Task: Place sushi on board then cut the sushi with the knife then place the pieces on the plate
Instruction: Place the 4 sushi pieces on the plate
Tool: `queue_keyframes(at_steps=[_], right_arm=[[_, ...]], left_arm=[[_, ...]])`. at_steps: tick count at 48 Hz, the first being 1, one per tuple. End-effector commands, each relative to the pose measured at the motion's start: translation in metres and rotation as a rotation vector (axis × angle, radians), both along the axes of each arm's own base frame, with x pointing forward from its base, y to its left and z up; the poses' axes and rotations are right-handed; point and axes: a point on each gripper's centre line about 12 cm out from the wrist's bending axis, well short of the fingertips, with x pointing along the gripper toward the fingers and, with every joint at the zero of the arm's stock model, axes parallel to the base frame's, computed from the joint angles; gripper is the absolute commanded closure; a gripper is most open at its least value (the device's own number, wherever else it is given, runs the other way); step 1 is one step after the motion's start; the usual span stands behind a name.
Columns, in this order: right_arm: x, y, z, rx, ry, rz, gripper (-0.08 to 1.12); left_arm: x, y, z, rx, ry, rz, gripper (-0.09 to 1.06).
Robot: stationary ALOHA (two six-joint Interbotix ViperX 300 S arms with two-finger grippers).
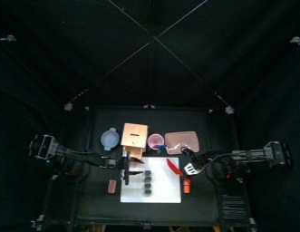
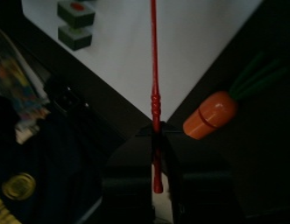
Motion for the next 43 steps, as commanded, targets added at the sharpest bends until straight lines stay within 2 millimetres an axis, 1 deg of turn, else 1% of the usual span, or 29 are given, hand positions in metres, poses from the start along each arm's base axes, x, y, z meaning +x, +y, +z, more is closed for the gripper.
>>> queue_keyframes(at_steps=[1,6,13,20,23,27,32,34,38,43], right_arm=[[0.003,0.007,0.002,0.041,-0.009,-0.042,0.66],[0.008,0.007,-0.002,0.038,-0.021,-0.062,0.61],[0.016,0.007,-0.011,0.032,-0.008,-0.078,0.49],[0.023,0.013,-0.011,0.031,0.001,-0.055,0.34],[0.026,0.016,-0.01,0.032,-0.001,-0.045,0.3],[0.028,0.018,-0.009,0.027,-0.008,-0.036,0.28],[0.03,0.015,-0.007,-0.005,-0.027,-0.022,0.28],[0.034,0.011,-0.003,-0.054,-0.061,-0.005,0.28],[0.048,-0.001,0.011,-0.23,-0.163,0.063,0.28],[0.072,-0.019,0.037,-0.557,-0.299,0.216,0.28]], left_arm=[[0.0,0.001,0.005,0.007,-0.036,-0.001,0.12],[-0.004,0.002,0.002,0.007,-0.045,0.0,0.12],[-0.006,0.002,0.0,0.007,-0.045,0.001,0.12],[-0.007,0.002,0.001,0.007,-0.05,0.002,0.12],[-0.007,0.002,0.002,0.007,-0.053,0.001,0.12],[-0.007,0.002,0.003,0.006,-0.057,0.001,0.12],[-0.006,0.002,0.004,0.006,-0.06,0.001,0.12],[-0.006,0.002,0.004,0.006,-0.06,0.001,0.12],[-0.005,0.002,0.005,0.005,-0.063,0.003,0.12],[-0.004,0.006,0.006,0.004,-0.068,0.015,0.12]])
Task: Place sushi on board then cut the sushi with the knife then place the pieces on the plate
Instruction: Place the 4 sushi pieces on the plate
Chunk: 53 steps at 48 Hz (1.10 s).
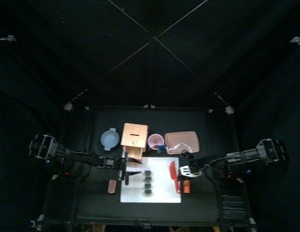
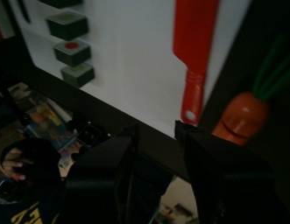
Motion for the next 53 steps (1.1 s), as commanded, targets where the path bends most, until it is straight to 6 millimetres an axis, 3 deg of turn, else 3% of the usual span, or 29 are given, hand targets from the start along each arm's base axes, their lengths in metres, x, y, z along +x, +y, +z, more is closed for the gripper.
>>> queue_keyframes(at_steps=[1,9,15,17,22,32,39,48,53], right_arm=[[0.025,-0.014,0.032,-0.317,-0.135,0.146,0.28],[0.037,-0.016,0.04,-0.44,-0.095,0.232,0.28],[0.044,0.006,0.074,-0.487,-0.117,0.408,0.29],[0.045,0.009,0.075,-0.498,-0.056,0.487,0.29],[0.057,0.002,0.06,-0.512,0.041,0.621,0.29],[0.113,-0.013,0.033,-0.643,-0.076,0.728,0.29],[0.147,-0.019,0.002,-0.677,-0.03,0.775,0.29],[0.172,-0.022,-0.017,-0.719,0.006,0.814,0.29],[0.175,-0.022,-0.024,-0.71,0.029,0.826,0.29]], left_arm=[[0.005,0.005,0.014,-0.002,-0.051,0.017,0.12],[0.008,0.008,0.019,-0.01,-0.067,0.03,0.12],[0.013,0.009,0.026,-0.028,-0.087,0.045,0.12],[0.014,0.01,0.028,-0.03,-0.092,0.048,0.12],[0.015,0.011,0.028,-0.033,-0.092,0.052,0.12],[0.005,0.021,0.028,-0.056,-0.106,0.1,0.12],[-0.013,0.032,0.025,-0.06,-0.116,0.139,0.12],[-0.027,0.039,0.018,-0.074,-0.1,0.173,0.12],[-0.029,0.04,0.015,-0.081,-0.09,0.181,0.12]])
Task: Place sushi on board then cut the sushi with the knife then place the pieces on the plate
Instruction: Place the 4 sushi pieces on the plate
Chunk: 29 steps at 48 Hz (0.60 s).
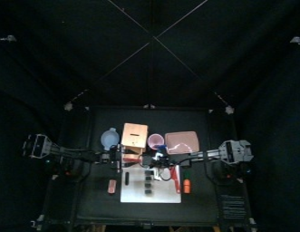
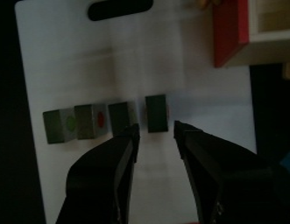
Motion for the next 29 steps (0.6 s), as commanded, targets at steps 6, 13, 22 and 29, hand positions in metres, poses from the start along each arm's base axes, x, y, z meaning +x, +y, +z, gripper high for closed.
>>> queue_keyframes(at_steps=[6,13,22,29], right_arm=[[0.007,-0.001,0.001,-0.004,0.001,0.004,0.29],[0.01,0.0,-0.004,-0.005,0.007,0.006,0.29],[0.01,0.001,-0.018,-0.005,0.041,0.008,0.29],[0.01,-0.001,-0.024,-0.005,0.057,0.004,0.3]], left_arm=[[0.0,0.002,0.004,-0.01,-0.02,0.014,0.12],[-0.001,0.003,0.004,-0.015,-0.019,0.019,0.13],[-0.001,0.004,0.003,-0.029,-0.019,0.034,0.13],[-0.001,0.005,0.003,-0.036,-0.019,0.04,0.13]])
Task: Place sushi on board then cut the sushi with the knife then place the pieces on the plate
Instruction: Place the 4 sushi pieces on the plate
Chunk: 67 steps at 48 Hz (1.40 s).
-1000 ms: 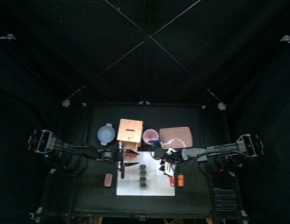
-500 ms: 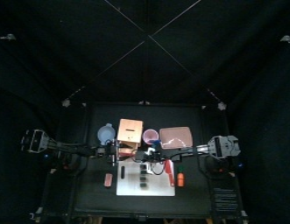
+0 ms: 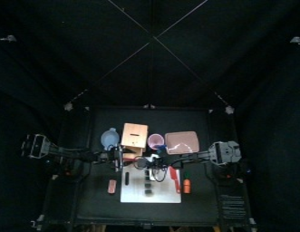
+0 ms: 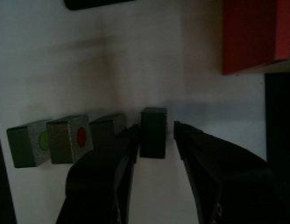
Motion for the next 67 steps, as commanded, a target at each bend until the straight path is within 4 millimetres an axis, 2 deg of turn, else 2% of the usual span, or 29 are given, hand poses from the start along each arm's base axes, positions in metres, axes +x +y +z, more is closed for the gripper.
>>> queue_keyframes(at_steps=[1,4,11,16,23,30,34,41,47,51,56,60,67], right_arm=[[0.004,-0.001,0.013,0.005,-0.034,-0.006,0.3],[0.003,-0.002,0.013,0.009,-0.032,-0.012,0.34],[-0.001,-0.001,0.019,0.031,-0.042,-0.036,0.51],[-0.011,0.001,0.031,0.052,-0.053,-0.047,0.53],[-0.043,0.004,0.056,0.1,-0.077,-0.076,0.53],[-0.083,0.003,0.078,0.163,-0.121,-0.124,0.53],[-0.107,-0.007,0.081,0.194,-0.129,-0.181,0.53],[-0.155,-0.04,0.072,0.23,-0.118,-0.336,0.53],[-0.182,-0.077,0.074,0.216,-0.186,-0.499,0.53],[-0.19,-0.107,0.076,0.209,-0.247,-0.628,0.53],[-0.192,-0.139,0.068,0.222,-0.298,-0.785,0.53],[-0.191,-0.154,0.055,0.256,-0.279,-0.876,0.53],[-0.184,-0.167,0.03,0.283,-0.193,-0.959,0.53]], left_arm=[[0.002,0.001,0.008,-0.002,-0.032,0.007,0.13],[0.002,0.001,0.008,-0.002,-0.032,0.007,0.13],[0.002,0.001,0.007,-0.002,-0.029,0.007,0.13],[0.0,0.002,0.004,-0.003,-0.02,0.009,0.13],[-0.003,0.003,0.003,-0.011,-0.016,0.019,0.13],[-0.002,0.003,0.004,-0.01,-0.018,0.02,0.13],[-0.002,0.004,0.004,-0.01,-0.018,0.021,0.13],[-0.001,0.003,0.004,-0.01,-0.02,0.02,0.13],[-0.002,0.005,0.003,-0.009,-0.017,0.024,0.13],[-0.002,0.005,0.003,-0.009,-0.017,0.027,0.13],[-0.003,0.005,0.002,-0.009,-0.014,0.027,0.13],[-0.003,0.005,0.002,-0.007,-0.013,0.027,0.13],[-0.003,0.005,0.001,-0.007,-0.009,0.025,0.13]])
